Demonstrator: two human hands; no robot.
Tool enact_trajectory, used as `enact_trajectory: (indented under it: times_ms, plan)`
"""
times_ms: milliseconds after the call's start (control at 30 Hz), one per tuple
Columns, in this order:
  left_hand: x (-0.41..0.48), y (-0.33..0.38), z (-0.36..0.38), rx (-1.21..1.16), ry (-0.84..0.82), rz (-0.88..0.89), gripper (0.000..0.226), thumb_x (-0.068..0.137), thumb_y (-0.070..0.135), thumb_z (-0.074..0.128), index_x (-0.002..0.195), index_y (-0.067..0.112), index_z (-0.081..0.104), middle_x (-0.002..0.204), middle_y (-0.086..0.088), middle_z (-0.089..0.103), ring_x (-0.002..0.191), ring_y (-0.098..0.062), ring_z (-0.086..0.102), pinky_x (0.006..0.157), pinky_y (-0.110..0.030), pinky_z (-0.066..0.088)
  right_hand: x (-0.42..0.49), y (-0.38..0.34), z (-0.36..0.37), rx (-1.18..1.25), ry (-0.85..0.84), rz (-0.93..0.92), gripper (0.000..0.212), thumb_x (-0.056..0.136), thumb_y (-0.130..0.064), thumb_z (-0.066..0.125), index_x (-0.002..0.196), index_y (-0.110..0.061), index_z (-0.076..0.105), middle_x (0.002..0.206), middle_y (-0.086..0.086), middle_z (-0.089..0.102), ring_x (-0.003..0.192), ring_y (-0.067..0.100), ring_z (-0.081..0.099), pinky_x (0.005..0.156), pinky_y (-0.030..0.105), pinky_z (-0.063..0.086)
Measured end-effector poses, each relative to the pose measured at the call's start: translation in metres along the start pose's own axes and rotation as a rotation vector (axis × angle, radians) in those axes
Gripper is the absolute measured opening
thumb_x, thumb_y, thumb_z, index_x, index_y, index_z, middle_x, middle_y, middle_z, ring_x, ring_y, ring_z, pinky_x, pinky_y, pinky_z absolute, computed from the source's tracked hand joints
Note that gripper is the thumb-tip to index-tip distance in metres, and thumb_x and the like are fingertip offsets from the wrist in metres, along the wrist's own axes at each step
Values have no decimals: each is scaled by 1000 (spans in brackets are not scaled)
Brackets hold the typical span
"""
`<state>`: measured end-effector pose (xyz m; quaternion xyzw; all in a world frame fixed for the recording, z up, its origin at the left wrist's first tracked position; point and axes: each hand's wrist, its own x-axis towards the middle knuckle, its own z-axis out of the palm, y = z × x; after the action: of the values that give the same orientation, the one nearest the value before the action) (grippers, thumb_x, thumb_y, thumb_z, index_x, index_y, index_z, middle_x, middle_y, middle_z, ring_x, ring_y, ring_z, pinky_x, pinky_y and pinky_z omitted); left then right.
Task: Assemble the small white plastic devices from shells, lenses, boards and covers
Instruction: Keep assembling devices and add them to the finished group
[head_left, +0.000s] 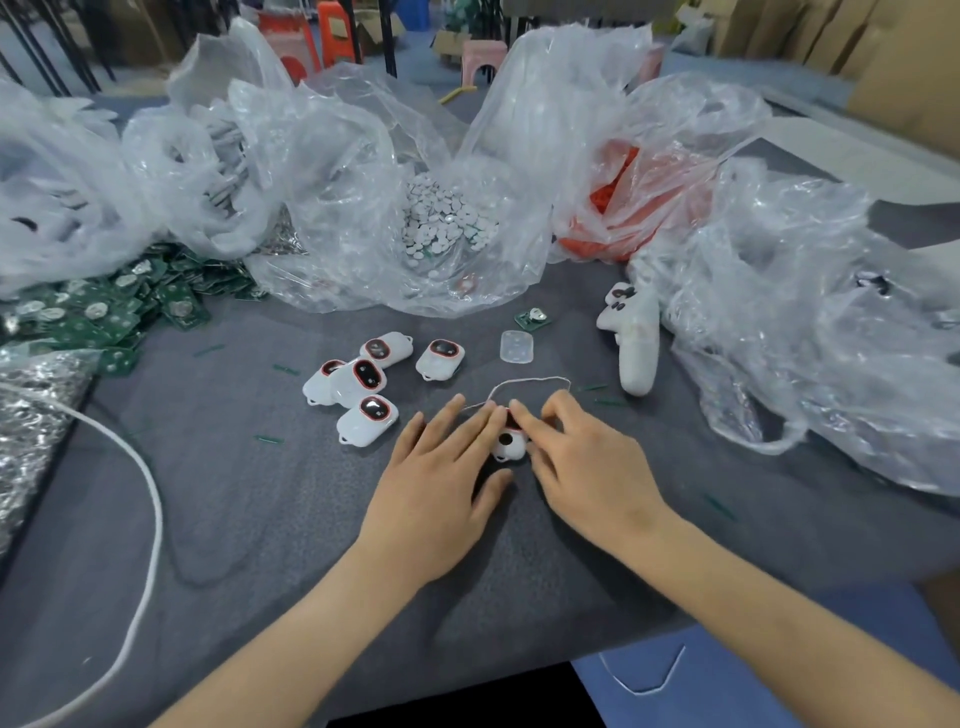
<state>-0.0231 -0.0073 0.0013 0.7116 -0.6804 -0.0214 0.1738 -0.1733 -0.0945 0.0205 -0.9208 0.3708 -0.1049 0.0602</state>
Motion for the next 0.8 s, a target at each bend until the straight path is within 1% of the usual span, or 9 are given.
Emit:
enact_trajectory:
  times_ms: [100,200,267,333,400,500,600,700,800]
  plan:
    - [3,5,-6,101,87,39,54,92,43,35,133,16,58,135,5,57,134,-22,45,109,-50,33,4,-6,-3,-67,-54,2,49,97,-32,40,145,-24,37,116,-3,44,96,18,56,59,29,39]
    - [12,3,-7,166,150,67,38,86,34,59,117,15,69,120,3,68,125,-26,55,103,-57,36,20,-15,-12,-127,-84,-56,37,94,-28,42,129,-17,50,115,-2,47,102,20,56,63,30,32]
    - [14,3,-7,169,139,60,41,78,29,74,116,15,70,118,2,69,123,-26,56,104,-58,34,26,-18,-18,-158,-111,-73,31,92,-25,43,120,-15,54,112,0,49,102,23,56,65,31,32]
    - [12,3,-5,121,137,40,45,79,29,76,121,17,67,121,4,67,125,-23,55,108,-55,30,24,-14,-17,-144,-121,-86,38,92,-28,43,126,-15,51,115,0,48,105,22,54,67,32,37]
    - [10,3,0,24,128,-13,49,85,35,68,131,22,59,130,9,61,131,-16,48,114,-46,18,14,-7,-10,-41,-107,-83,51,90,-28,46,139,-14,42,119,0,46,108,20,48,78,33,45]
    - [9,-2,5,-122,115,-108,67,86,46,60,146,26,36,139,12,51,137,-9,36,117,-31,4,-1,0,3,345,44,-9,58,88,-11,55,144,-14,41,112,1,49,101,17,48,94,26,40]
    - [9,-1,4,-112,113,-98,83,84,53,58,152,29,18,135,12,52,133,-11,39,118,-33,9,-4,4,9,544,214,95,61,84,1,56,142,-14,44,104,-9,46,82,0,47,86,12,38]
    - [9,3,3,-66,104,-88,82,87,57,51,149,38,0,133,12,47,128,-14,38,118,-38,16,-2,5,12,556,269,123,54,84,5,55,136,-8,51,102,-9,45,77,-2,45,83,8,36]
    - [13,9,3,-63,108,-107,77,89,55,51,151,35,10,133,9,47,125,-18,39,114,-41,23,-1,5,15,538,263,97,51,84,5,53,135,-6,53,102,-8,45,81,-1,45,83,6,35]
